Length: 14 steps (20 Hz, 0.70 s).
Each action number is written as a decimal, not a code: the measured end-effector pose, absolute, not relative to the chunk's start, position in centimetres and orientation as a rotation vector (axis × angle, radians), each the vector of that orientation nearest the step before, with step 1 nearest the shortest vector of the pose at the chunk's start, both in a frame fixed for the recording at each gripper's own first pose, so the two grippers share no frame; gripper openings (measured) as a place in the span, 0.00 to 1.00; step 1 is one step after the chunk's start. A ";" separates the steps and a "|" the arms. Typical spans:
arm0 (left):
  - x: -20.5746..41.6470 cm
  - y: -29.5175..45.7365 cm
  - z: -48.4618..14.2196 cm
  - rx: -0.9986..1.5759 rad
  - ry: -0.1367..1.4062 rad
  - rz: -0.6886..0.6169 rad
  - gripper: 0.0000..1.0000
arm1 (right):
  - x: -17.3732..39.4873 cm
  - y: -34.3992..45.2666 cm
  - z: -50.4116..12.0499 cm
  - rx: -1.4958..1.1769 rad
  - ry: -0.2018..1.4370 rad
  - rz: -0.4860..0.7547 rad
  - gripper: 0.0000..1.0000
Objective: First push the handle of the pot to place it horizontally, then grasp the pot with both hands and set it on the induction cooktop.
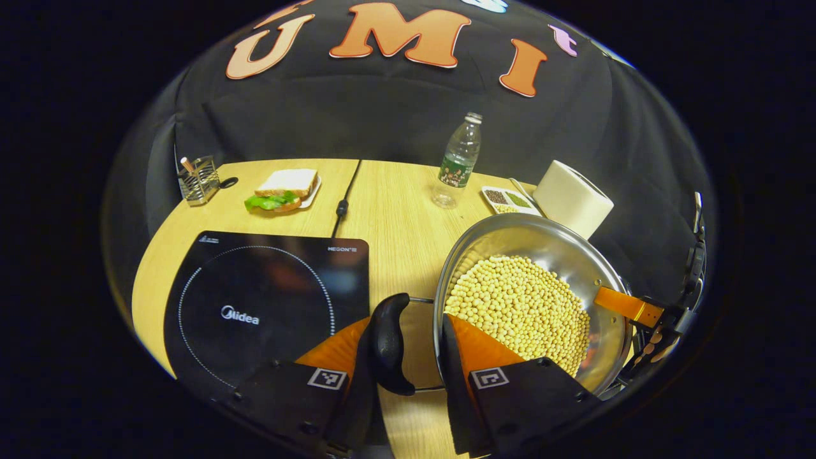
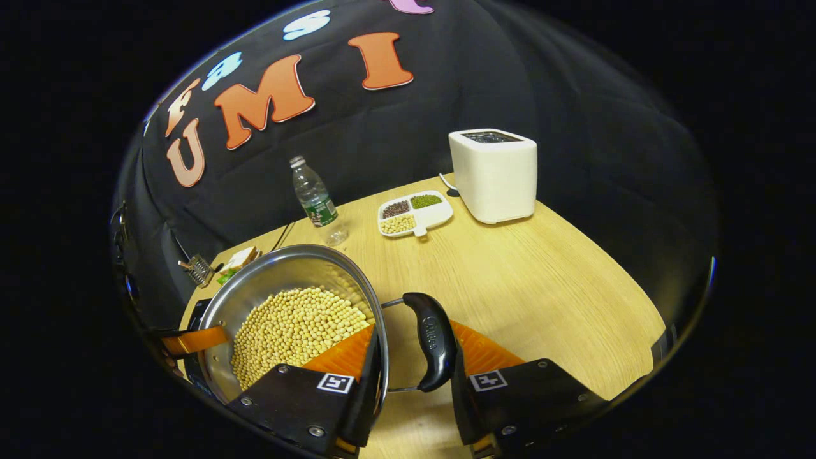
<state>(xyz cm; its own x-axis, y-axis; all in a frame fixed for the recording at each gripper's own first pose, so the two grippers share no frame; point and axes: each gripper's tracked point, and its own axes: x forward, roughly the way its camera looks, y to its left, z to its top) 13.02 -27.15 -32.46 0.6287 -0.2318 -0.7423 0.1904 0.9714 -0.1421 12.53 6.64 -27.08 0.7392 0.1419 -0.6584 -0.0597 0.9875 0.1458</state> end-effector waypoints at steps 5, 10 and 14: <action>12.5 -22.2 -30.3 -0.073 0.849 -0.212 0.57 | 11.2 11.2 -25.6 0.124 0.730 0.151 0.51; 12.5 -16.0 -28.6 -0.075 0.832 -0.170 0.57 | 10.0 17.2 -25.1 0.151 0.753 0.194 0.51; 12.7 -10.6 -27.8 -0.078 0.837 -0.135 0.57 | 9.5 22.3 -25.2 0.148 0.763 0.235 0.52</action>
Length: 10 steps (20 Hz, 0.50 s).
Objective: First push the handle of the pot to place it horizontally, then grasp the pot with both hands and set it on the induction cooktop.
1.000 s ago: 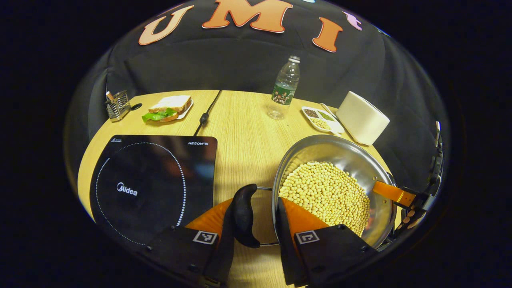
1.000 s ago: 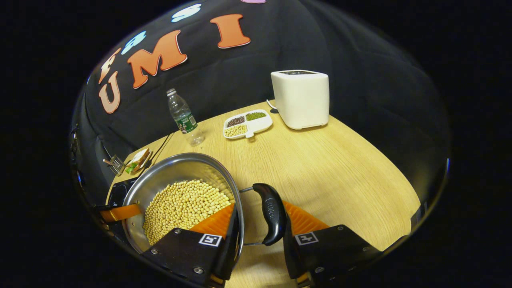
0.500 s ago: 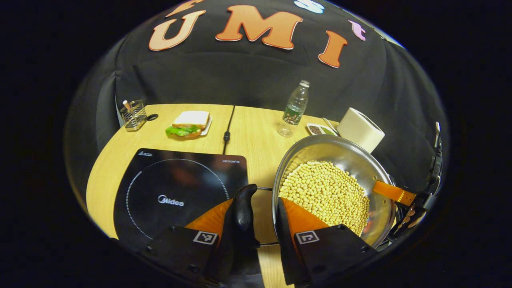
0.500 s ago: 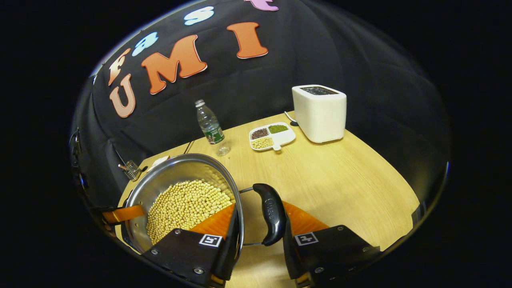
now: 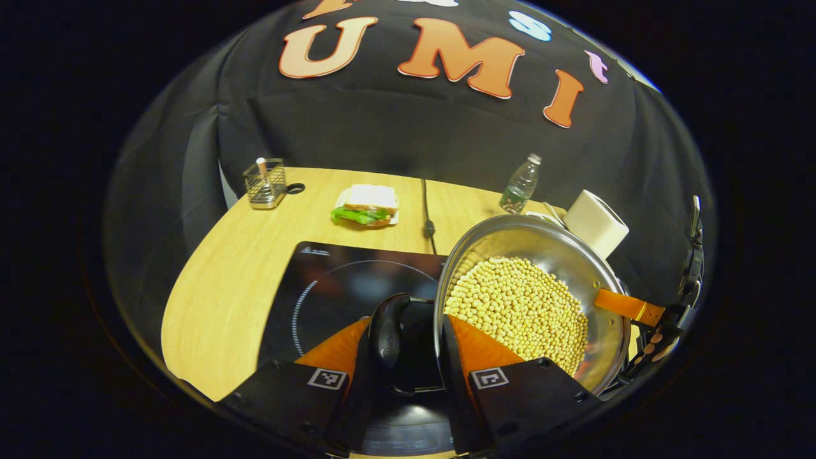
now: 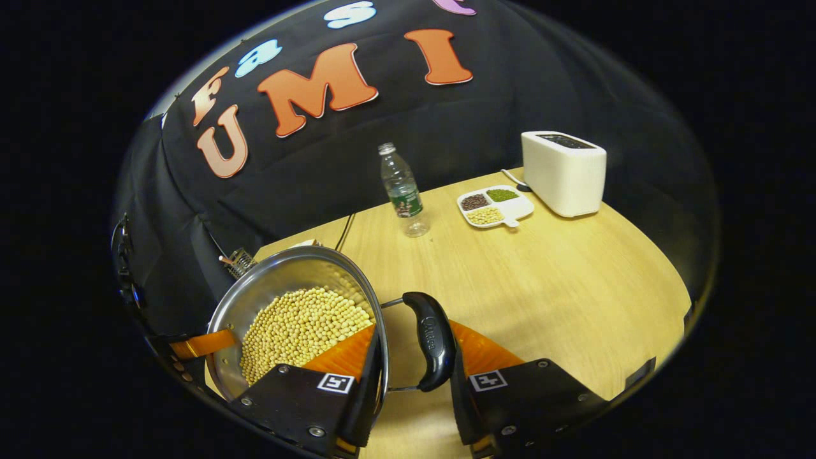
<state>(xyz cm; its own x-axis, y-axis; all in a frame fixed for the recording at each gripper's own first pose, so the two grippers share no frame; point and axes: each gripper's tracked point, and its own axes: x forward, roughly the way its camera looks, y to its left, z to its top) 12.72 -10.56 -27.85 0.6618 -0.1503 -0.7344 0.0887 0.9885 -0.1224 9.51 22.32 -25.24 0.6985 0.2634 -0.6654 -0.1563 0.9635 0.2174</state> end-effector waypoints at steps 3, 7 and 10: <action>12.9 -6.7 -27.8 -0.076 0.852 -0.104 0.56 | 8.7 26.0 -25.9 0.162 0.788 0.264 0.51; 13.6 -2.4 -28.2 -0.085 0.872 -0.068 0.58 | 8.3 30.2 -26.7 0.138 0.806 0.297 0.51; 14.0 0.3 -28.9 -0.090 0.887 -0.059 0.58 | 8.2 32.6 -27.9 0.137 0.827 0.311 0.51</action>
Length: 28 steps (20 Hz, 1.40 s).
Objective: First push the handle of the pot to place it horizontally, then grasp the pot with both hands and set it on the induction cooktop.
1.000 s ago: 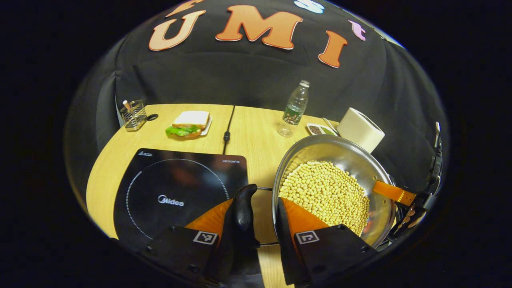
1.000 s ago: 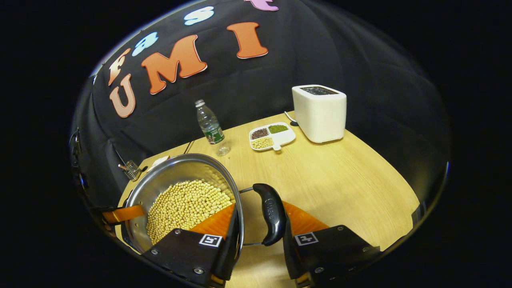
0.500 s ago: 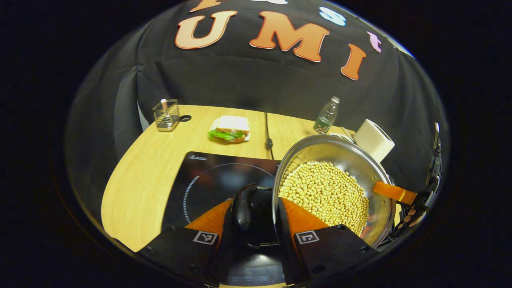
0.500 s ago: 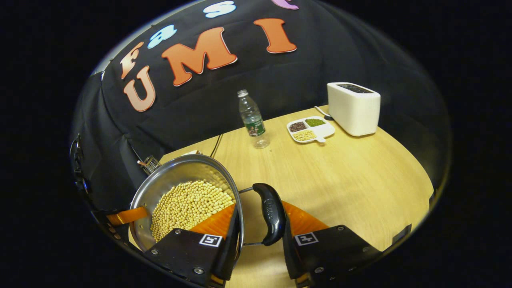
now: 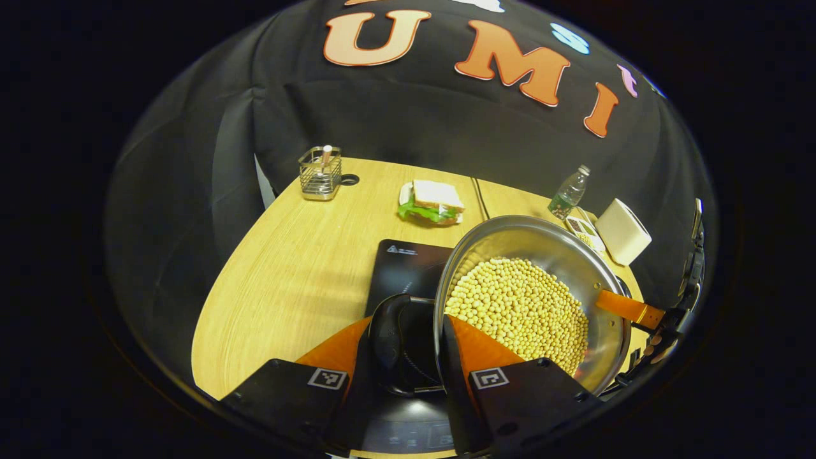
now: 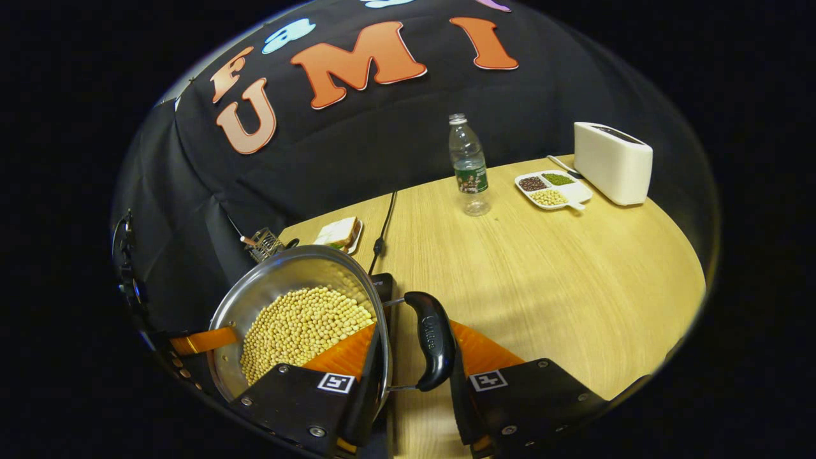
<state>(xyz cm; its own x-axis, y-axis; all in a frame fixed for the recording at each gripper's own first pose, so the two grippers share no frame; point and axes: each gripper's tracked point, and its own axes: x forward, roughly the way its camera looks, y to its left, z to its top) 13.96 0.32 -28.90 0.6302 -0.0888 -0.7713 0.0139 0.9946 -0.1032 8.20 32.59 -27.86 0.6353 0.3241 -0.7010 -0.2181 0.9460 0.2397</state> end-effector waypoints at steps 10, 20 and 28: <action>14.4 3.1 -30.5 -0.108 0.907 -0.087 0.57 | 8.0 35.1 -29.2 0.104 0.826 0.326 0.52; 11.9 3.2 -21.4 0.149 0.699 -0.012 0.83 | 8.8 28.4 -21.1 0.082 0.621 0.269 0.95; 10.2 -1.0 -4.1 -0.014 0.324 0.009 1.00 | 7.6 20.4 -5.7 0.028 0.319 0.256 0.95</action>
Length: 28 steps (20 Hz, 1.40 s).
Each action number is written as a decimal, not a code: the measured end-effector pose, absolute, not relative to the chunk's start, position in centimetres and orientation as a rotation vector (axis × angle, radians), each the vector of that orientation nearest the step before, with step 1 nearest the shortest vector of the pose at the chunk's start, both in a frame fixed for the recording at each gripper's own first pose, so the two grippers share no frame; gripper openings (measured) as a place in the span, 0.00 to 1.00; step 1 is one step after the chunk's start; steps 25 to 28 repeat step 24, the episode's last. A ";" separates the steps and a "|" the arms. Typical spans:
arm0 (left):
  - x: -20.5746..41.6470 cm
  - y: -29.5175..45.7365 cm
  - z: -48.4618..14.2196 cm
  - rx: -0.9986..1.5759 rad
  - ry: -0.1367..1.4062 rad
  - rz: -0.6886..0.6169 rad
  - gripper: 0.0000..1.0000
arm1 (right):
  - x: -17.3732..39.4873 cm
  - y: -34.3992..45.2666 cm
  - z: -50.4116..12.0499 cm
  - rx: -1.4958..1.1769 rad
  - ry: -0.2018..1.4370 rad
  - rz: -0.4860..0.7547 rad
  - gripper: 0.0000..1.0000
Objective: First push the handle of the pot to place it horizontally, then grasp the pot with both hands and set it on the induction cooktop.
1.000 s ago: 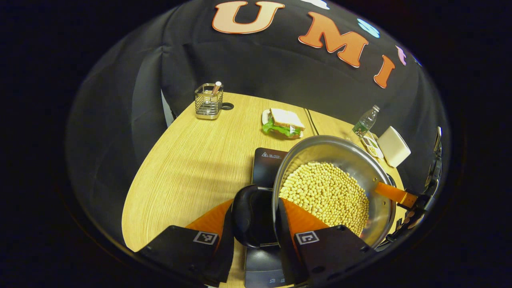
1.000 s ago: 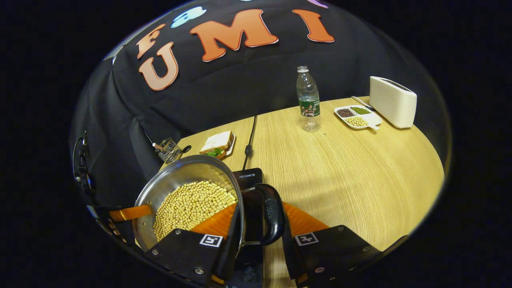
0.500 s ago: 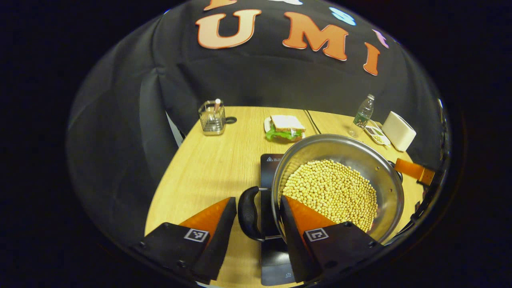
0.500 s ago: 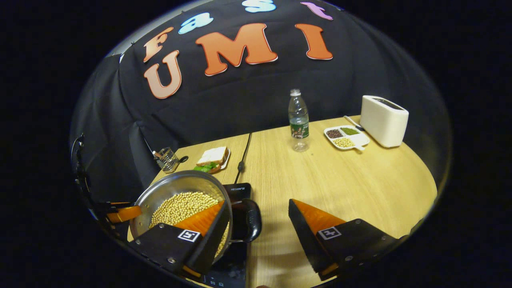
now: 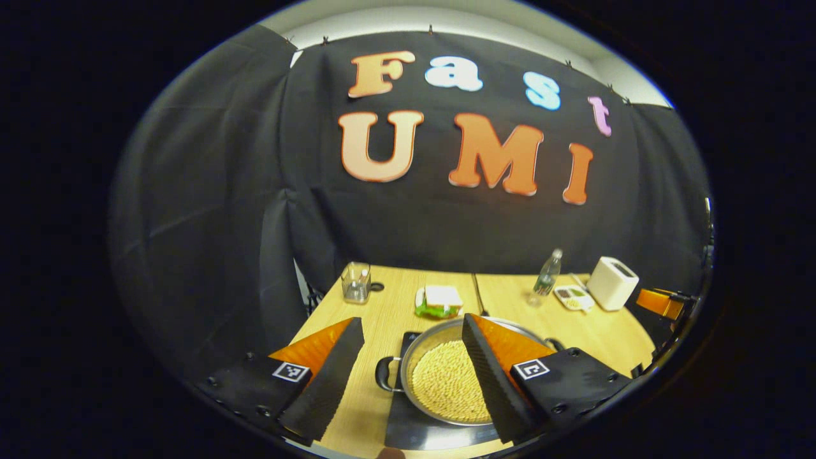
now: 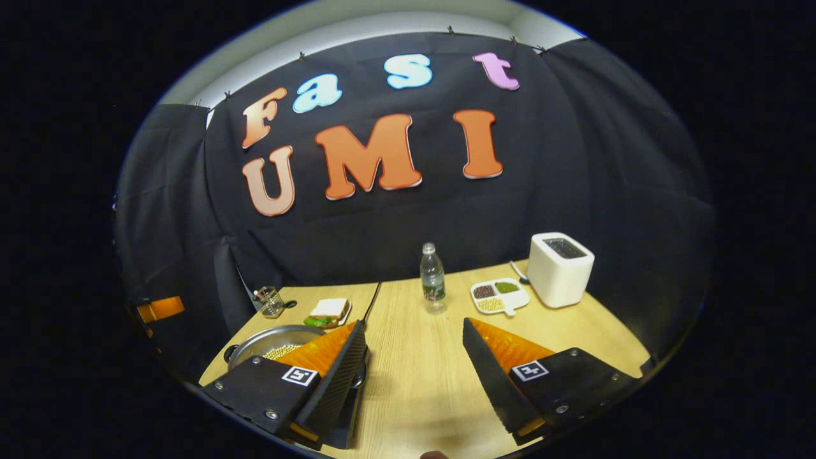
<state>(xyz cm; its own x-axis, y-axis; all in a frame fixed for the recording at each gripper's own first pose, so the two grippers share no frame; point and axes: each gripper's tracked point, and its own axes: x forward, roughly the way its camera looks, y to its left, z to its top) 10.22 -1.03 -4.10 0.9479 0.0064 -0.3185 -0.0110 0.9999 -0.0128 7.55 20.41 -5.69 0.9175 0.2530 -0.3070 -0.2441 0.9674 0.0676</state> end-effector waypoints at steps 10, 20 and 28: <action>4.6 -2.3 9.9 0.012 0.033 0.035 1.00 | 3.7 11.2 7.8 -0.064 0.030 0.153 1.00; 2.3 -6.3 11.0 0.028 0.017 -0.069 0.96 | 2.5 8.2 7.4 -0.022 0.051 0.138 0.95; 2.4 -5.6 11.4 0.039 0.002 -0.044 0.99 | 2.5 8.8 7.0 -0.004 0.066 0.169 0.95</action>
